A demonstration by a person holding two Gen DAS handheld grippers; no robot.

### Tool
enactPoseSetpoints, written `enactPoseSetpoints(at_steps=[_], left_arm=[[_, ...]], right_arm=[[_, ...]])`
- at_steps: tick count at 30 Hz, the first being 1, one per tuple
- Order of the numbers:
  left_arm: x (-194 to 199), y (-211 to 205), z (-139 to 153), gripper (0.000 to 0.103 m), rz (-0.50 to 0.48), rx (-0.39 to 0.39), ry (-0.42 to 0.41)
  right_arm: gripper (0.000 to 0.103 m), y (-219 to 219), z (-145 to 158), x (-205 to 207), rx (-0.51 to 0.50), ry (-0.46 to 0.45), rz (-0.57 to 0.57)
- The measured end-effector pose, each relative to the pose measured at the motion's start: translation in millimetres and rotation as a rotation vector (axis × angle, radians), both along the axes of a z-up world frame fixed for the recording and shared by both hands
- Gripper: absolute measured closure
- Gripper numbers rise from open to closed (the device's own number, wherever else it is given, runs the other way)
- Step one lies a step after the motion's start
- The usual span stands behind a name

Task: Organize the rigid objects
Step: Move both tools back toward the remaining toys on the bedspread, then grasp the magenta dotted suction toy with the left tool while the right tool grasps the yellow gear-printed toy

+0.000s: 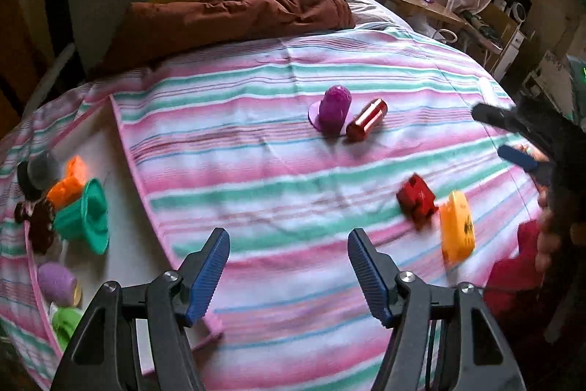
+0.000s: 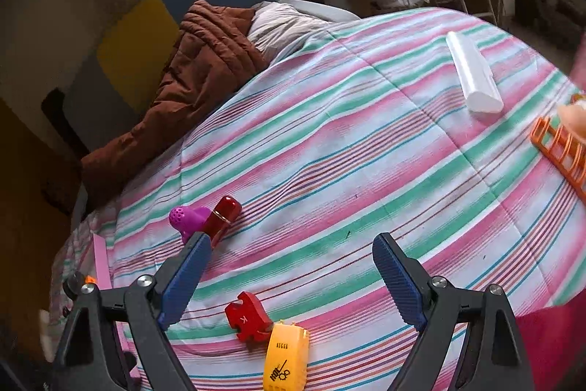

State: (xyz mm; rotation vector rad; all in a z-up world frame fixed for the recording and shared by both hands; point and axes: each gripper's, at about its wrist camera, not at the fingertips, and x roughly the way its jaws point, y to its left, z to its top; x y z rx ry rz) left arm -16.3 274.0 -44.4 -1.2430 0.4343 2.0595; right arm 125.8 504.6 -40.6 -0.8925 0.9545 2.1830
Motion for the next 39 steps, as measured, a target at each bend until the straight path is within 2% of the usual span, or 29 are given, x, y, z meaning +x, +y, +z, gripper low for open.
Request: enactPoseSetpoints(at_steps=[6,14,22,23,24,25,28,32,39], left_arm=[[-19.3,33.9,4.5,0.047,-0.024,0.028,-0.017],[-42.6,90.7,0.1,0.047,-0.065,0.062,0.032],[-68.2,138.3,-21.7,0.047,-0.098,0.074,-0.009],[-70.6,142.0,-25.6,0.049,-0.098,0.070,-0.018],[-73.7,145.0,-30.9,0.063,-0.098,0.068,-0.031],[-77.8,146.5,-36.9,0.069,-0.093,0.061,-0.042],[-83.0,138.8,-41.8,0.069,-0.101,0.101,-0.070],[-78.1,115.9,-39.9,0.069,-0.091,0.114,-0.075],[-45.0,60.5,-27.4,0.069,-0.084,0.146,-0.061]], right_arm=[[0.012,-2.1,-0.4,-2.0,-0.009,0.006,0.012],[0.012,-3.7,-1.0,-4.6,-0.019,0.007,0.030],[0.012,0.5,-3.0,-4.7,-0.046,0.012,0.031],[0.012,0.3,-3.6,-5.2,-0.048,0.011,0.032],[0.012,0.3,-4.2,-5.5,-0.050,0.011,0.032],[0.012,0.5,-4.5,-5.6,-0.052,0.011,0.032],[0.012,1.5,-5.9,-5.7,-0.055,0.007,0.027],[0.012,3.2,-6.5,-5.1,-0.057,0.009,0.014],[0.012,10.0,-12.9,-2.5,-0.105,0.006,0.002]])
